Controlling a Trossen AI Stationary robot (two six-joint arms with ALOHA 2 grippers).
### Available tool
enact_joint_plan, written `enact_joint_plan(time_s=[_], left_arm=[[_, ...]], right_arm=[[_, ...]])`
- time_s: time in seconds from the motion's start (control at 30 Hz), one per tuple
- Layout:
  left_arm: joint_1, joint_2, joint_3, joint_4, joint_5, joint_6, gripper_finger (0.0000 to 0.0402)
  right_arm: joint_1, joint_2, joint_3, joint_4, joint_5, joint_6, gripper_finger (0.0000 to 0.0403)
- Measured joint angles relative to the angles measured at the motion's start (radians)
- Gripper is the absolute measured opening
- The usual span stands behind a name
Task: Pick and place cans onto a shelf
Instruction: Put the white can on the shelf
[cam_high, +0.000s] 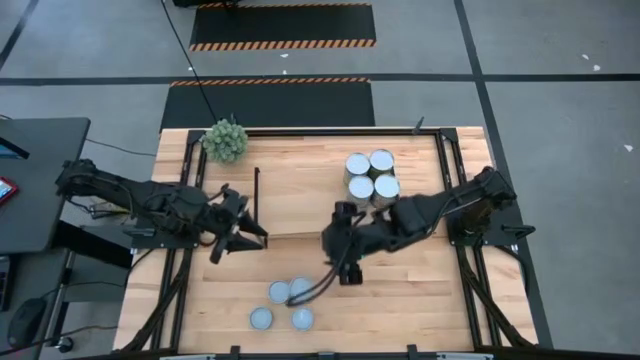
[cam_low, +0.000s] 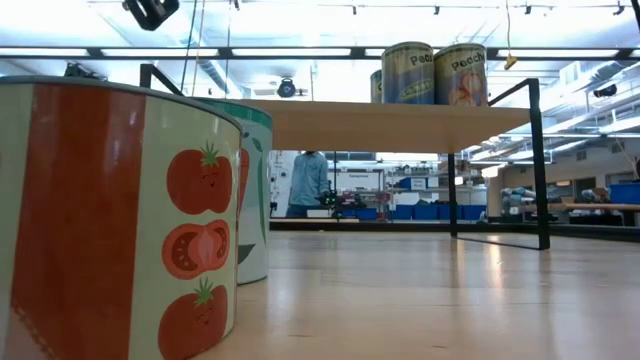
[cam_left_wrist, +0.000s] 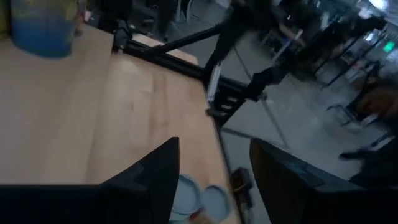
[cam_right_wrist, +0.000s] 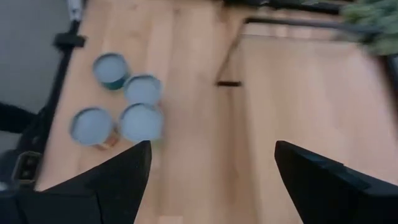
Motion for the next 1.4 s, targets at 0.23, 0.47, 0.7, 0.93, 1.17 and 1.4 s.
enact_joint_plan(time_s=[0.23,0.47,0.7,0.93,1.17,1.4], left_arm=[[-0.02,-0.032,0.0,-0.069,0.04,-0.159,0.0201],[-0.019,-0.052,0.0,-0.092,0.141,-0.284,0.0201],[-0.02,-0.109,0.001,-0.142,0.176,-0.342,0.0201],[-0.019,-0.157,0.002,-0.202,0.149,-0.347,0.0201],[-0.019,-0.171,0.001,-0.23,0.133,-0.346,0.0201],[-0.02,-0.171,0.001,-0.234,0.132,-0.344,0.0201]], right_arm=[[0.02,0.103,-0.025,0.18,-0.082,-0.01,0.0348],[0.016,0.249,0.046,0.262,-0.166,-0.037,0.0348],[0.017,0.369,0.133,0.266,-0.192,-0.15,0.0348],[0.005,0.445,0.133,0.242,-0.247,-0.214,0.0382],[0.001,0.464,0.133,0.217,-0.194,-0.304,0.0393],[-0.014,0.462,0.098,0.238,-0.217,-0.322,0.0392]])
